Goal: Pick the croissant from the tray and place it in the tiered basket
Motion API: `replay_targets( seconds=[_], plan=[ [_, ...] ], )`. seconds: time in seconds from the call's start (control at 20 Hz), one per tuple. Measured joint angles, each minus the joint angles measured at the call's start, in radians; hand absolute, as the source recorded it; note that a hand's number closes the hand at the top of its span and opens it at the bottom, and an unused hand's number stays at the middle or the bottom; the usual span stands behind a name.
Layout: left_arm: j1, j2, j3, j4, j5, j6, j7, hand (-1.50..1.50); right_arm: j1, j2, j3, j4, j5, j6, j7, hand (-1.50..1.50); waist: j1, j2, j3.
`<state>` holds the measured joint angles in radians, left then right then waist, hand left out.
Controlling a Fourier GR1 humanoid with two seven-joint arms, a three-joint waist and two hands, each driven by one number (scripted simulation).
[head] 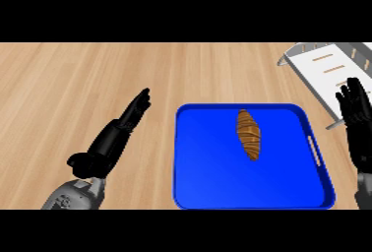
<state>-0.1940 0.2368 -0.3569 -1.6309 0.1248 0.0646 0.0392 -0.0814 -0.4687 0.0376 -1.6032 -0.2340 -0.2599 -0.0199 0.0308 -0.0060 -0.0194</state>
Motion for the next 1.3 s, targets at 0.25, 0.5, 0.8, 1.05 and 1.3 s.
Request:
replay_targets(
  seconds=[0.25,0.5,0.8,1.05,1.3],
  plan=[
    [0.116,0.008,0.065,0.066,-0.039,0.099,-0.002,0.00,-0.058,0.006,-0.056,0.015,0.012,-0.033,-0.045,1.50,-0.005,0.005,0.014],
    [0.207,0.009,0.132,0.147,-0.043,0.184,0.020,0.00,-0.033,0.062,-0.201,0.106,0.024,-0.258,0.012,-1.50,-0.023,0.013,0.017],
    [0.258,-0.019,0.156,0.191,-0.057,0.223,0.002,0.00,0.018,0.228,-0.253,0.043,-0.015,-0.364,-0.095,-1.50,-0.031,0.006,0.020],
    [0.268,-0.033,0.165,0.195,-0.065,0.229,-0.018,0.00,0.113,0.164,-0.116,-0.098,0.074,-0.345,0.101,-1.50,-0.035,0.001,0.019],
    [0.268,-0.026,0.173,0.200,-0.065,0.223,-0.025,0.00,0.139,-0.006,0.015,-0.175,0.158,-0.238,0.369,-1.50,-0.030,0.002,0.017]
  ],
)
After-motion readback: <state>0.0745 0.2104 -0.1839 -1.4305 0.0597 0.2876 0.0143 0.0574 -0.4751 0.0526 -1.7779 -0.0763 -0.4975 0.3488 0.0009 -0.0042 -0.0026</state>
